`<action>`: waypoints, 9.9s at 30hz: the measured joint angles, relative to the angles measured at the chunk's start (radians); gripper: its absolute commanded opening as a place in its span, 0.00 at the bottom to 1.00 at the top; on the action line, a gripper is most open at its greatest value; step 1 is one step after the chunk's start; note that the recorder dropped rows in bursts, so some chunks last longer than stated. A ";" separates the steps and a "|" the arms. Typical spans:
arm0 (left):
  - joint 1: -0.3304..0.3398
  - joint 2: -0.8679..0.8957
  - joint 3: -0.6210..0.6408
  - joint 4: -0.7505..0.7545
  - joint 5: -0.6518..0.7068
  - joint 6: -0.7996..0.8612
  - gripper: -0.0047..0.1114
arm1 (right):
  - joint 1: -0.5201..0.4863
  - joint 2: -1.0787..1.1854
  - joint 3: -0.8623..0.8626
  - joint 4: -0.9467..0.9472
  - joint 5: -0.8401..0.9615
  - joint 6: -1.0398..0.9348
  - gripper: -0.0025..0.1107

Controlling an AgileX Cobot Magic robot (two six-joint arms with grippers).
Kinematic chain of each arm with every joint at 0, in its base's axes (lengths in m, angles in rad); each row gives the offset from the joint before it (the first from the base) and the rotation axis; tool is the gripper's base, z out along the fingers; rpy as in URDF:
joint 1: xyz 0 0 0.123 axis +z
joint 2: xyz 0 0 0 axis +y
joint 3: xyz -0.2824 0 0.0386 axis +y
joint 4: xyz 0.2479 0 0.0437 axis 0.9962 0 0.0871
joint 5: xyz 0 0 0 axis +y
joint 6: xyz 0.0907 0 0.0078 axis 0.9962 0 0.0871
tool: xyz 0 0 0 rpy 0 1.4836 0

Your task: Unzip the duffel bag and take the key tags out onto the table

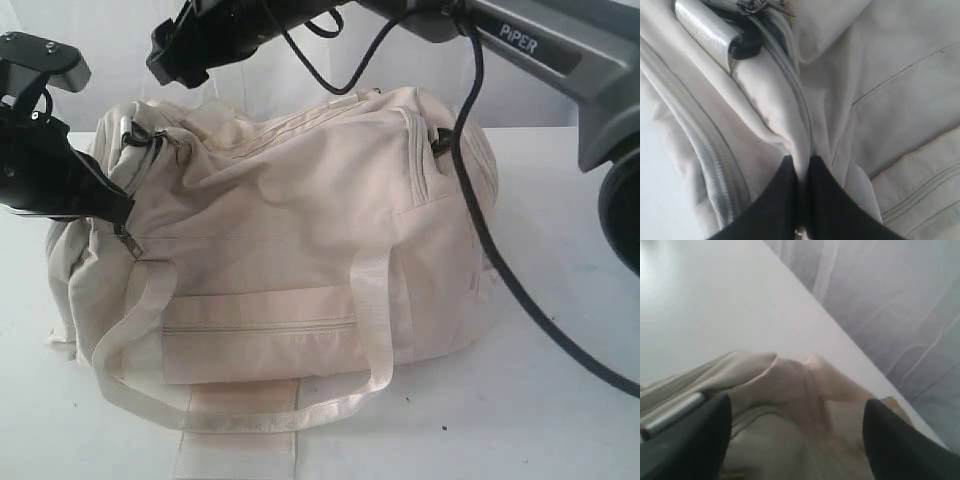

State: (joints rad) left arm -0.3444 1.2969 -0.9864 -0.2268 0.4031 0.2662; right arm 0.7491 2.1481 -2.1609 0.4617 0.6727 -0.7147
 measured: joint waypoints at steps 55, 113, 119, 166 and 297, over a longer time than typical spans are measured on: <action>0.000 -0.015 0.002 0.008 0.008 0.002 0.04 | -0.254 -0.076 0.180 0.356 0.510 -0.569 0.09; 0.000 -0.028 0.002 0.040 0.027 0.008 0.04 | 0.035 0.044 0.180 0.200 -0.085 -0.591 0.02; 0.000 -0.028 0.002 0.044 0.007 0.021 0.04 | 0.050 0.046 0.180 0.059 -0.170 -0.376 0.02; -0.006 -0.028 -0.022 0.316 0.133 -0.189 0.04 | 0.098 0.031 0.171 0.209 -0.102 -0.509 0.36; -0.004 -0.030 -0.022 0.063 0.186 0.047 0.04 | -0.034 0.184 -0.059 0.382 0.025 -0.019 0.02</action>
State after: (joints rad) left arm -0.3486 1.2669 -1.0084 -0.1642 0.5892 0.3135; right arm 0.7153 2.3322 -2.2202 0.8442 0.6973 -0.7333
